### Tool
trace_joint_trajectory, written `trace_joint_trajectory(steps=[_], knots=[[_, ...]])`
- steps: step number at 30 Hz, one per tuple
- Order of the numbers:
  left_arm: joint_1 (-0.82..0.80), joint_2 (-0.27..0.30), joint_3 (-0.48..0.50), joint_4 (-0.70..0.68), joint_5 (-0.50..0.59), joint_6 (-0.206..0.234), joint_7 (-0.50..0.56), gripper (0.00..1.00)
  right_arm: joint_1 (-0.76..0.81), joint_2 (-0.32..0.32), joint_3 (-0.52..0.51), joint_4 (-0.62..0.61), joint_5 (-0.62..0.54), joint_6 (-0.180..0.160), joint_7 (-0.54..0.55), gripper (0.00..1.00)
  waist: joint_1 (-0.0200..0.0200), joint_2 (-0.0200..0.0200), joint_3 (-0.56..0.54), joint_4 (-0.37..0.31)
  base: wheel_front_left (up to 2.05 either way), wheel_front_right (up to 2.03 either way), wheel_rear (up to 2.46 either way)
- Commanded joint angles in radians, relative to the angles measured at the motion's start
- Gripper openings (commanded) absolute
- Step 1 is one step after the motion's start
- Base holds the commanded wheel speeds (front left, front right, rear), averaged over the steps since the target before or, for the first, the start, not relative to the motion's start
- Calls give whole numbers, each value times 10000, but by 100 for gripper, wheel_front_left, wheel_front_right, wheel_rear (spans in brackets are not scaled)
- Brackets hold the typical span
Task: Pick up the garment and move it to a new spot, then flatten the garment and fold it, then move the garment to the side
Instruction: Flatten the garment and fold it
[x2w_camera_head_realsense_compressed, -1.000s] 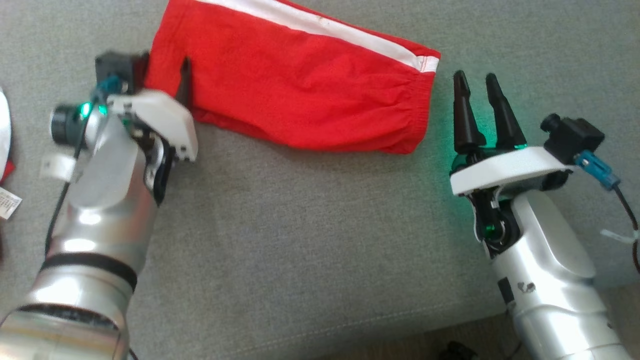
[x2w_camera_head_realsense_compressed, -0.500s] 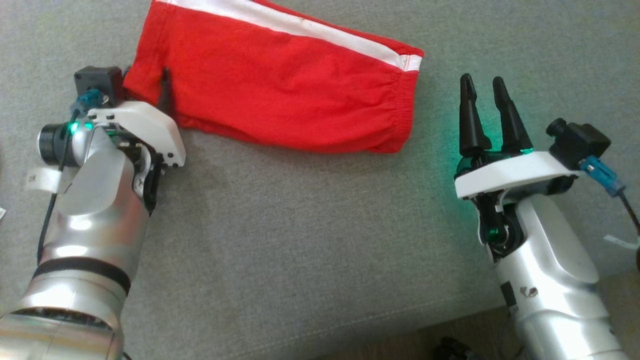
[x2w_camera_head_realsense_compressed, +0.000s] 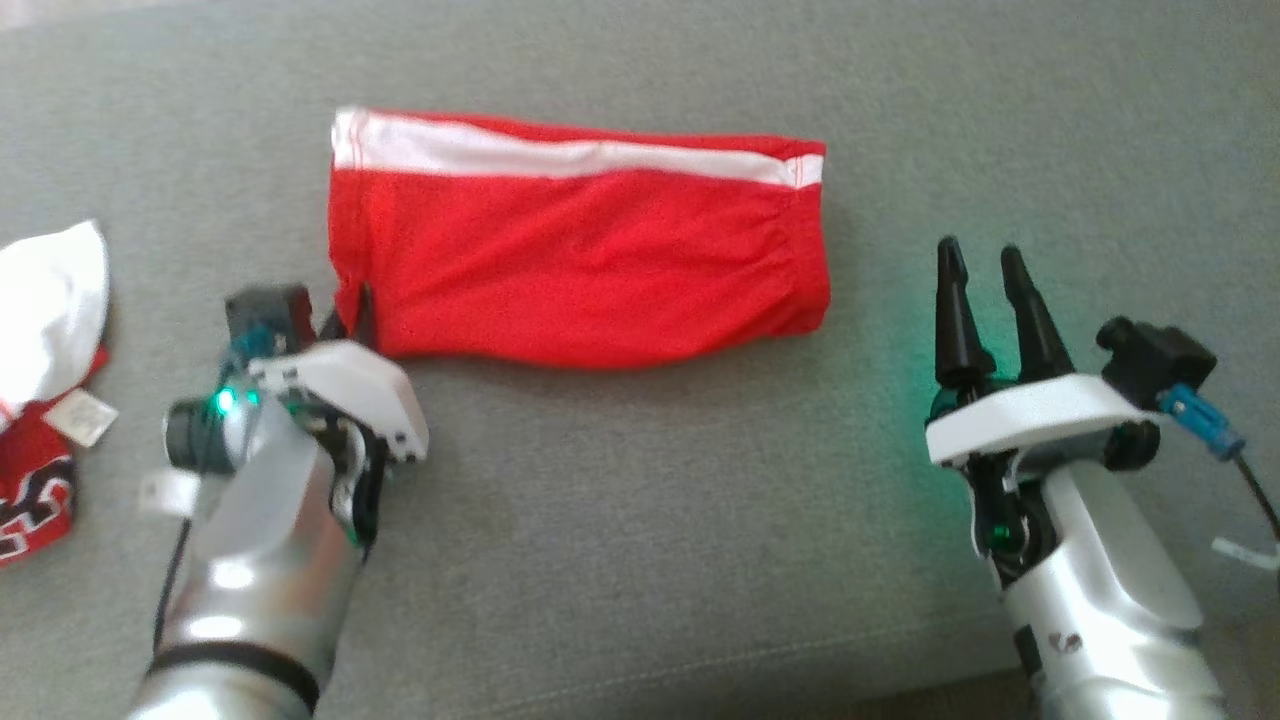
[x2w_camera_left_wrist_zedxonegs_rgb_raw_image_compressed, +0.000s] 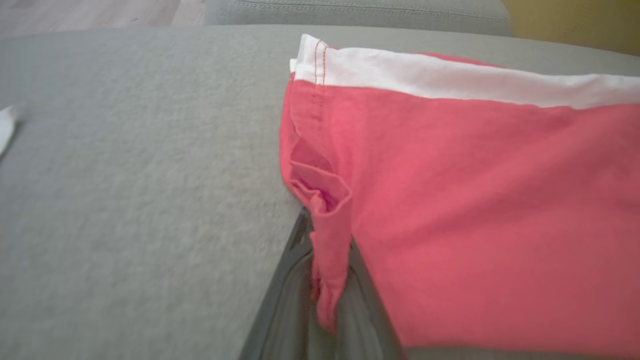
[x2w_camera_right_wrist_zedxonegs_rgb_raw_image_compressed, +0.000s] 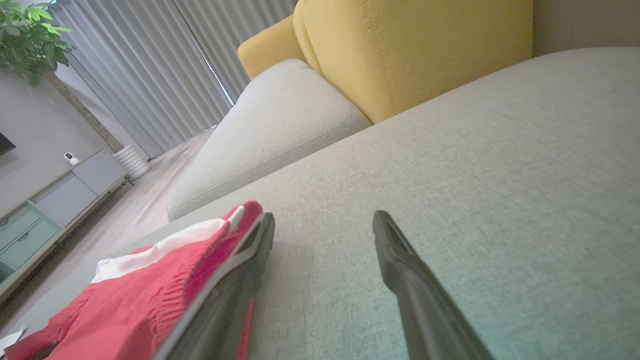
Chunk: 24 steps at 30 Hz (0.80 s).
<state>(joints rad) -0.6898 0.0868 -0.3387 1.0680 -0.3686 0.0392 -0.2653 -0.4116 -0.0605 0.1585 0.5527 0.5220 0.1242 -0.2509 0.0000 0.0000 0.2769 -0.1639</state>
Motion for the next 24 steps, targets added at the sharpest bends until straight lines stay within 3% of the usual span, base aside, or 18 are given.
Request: trace_joint_trajectory(steps=[1,10,11,12,13,14,21,24], knots=[[286,259,339,-291,-72,131,38,0,62,103,177,-230,-109,65,-108,100,0,0,-330,324,0,0,0],[1788,-36,651,-1773,-19,514,36,0,324,103,190,-63,-376,65,-108,100,0,0,-549,842,0,0,0],[1874,-47,669,-1991,59,559,36,42,304,103,216,-58,-379,65,-109,100,0,0,-536,886,0,0,0],[1969,-61,669,-2142,130,577,36,66,281,103,247,-51,-385,65,-109,100,0,0,-523,927,0,0,0],[2043,-77,690,-2308,181,587,36,69,253,103,275,-45,-388,65,-109,100,0,0,-507,962,0,0,0],[2102,-86,697,-2544,280,594,36,96,222,103,304,-42,-391,65,-109,100,0,0,-488,999,0,0,0],[2540,-117,1126,-4282,883,898,36,100,19,103,648,-116,-186,65,-109,100,0,0,-384,1166,0,0,0],[2881,-143,1126,-5050,1290,837,36,100,-131,103,755,-130,-57,65,-109,100,0,0,-335,1338,0,0,0]])
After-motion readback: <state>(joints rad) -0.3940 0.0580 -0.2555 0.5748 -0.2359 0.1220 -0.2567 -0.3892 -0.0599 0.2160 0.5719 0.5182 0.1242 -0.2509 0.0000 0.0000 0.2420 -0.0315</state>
